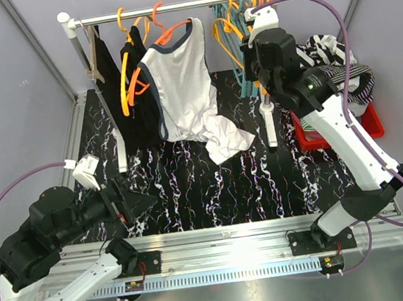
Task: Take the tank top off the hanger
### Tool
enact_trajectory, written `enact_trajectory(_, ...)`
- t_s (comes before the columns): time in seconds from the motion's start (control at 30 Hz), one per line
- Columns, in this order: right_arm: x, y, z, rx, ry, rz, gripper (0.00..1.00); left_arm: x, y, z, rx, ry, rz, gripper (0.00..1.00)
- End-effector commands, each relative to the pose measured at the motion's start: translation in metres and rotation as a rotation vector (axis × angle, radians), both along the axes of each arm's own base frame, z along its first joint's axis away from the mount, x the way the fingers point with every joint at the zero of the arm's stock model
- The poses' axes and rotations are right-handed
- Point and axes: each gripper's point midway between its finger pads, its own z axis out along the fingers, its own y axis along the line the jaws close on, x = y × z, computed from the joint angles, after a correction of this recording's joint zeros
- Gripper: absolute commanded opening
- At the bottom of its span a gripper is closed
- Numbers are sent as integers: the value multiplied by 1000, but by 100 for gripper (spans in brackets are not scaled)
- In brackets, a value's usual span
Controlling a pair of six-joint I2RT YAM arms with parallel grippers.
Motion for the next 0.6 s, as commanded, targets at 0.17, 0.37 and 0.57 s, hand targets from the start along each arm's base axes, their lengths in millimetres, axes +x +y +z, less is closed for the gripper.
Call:
enact_trajectory(0.17,4,2,10,60,-27,-38,0,7,1,14,-27,-74,20,99)
enact_trajectory(0.37,-19,14,-13,104,63,58,30,13,2,32,-12,-129,19,99)
enact_trajectory(0.57,-78,30,-32,178,193,230,69,31,-7,63,35,-215,-3,99)
